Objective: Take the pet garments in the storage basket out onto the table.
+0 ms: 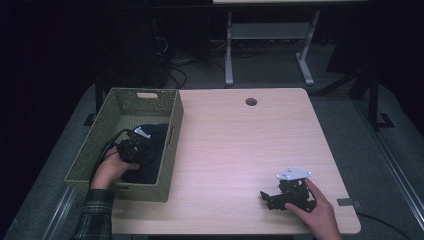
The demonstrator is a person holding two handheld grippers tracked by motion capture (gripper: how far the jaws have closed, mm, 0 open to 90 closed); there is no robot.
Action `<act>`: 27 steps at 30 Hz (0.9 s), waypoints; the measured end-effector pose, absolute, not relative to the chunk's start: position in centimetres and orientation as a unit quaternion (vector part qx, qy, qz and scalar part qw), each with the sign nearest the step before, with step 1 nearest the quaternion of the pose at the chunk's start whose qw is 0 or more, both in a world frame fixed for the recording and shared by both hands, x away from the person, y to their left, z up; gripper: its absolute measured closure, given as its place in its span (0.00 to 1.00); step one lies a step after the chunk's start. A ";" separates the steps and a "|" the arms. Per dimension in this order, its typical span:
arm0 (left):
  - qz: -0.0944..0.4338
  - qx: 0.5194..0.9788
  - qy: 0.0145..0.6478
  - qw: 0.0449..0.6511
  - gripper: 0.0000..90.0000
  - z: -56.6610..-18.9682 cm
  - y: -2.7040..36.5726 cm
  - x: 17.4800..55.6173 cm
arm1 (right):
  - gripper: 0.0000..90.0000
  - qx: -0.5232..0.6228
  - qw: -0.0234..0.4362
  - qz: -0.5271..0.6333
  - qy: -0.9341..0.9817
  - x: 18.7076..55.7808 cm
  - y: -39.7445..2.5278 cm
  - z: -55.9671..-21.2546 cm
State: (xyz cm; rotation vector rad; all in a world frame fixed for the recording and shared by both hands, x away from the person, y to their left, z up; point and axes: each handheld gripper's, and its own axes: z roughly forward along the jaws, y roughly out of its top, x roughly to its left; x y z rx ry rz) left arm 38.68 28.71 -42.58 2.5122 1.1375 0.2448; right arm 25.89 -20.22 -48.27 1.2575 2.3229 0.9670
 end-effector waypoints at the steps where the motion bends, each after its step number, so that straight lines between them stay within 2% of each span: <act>1: 0.086 0.891 0.406 0.186 0.66 -42.5 28.7 38.6 | 0.00 0.441 0.164 0.339 0.815 25.9 -20.2 -48.3; 4: 0.082 0.888 0.412 0.187 0.73 -42.2 28.7 38.6 | 0.00 0.441 0.163 0.339 0.815 25.9 -20.2 -48.3; 8: 0.077 0.880 0.423 0.204 0.77 -41.6 29.2 38.5 | 0.00 0.441 0.163 0.339 0.815 25.9 -20.2 -48.3; 17: 0.080 0.831 0.465 0.296 0.79 -39.8 31.6 38.5 | 0.00 0.441 0.163 0.339 0.815 25.9 -20.2 -48.3; 27: 0.105 0.791 0.469 0.379 0.79 -38.1 32.8 37.9 | 0.00 0.441 0.163 0.339 0.815 25.9 -20.2 -48.3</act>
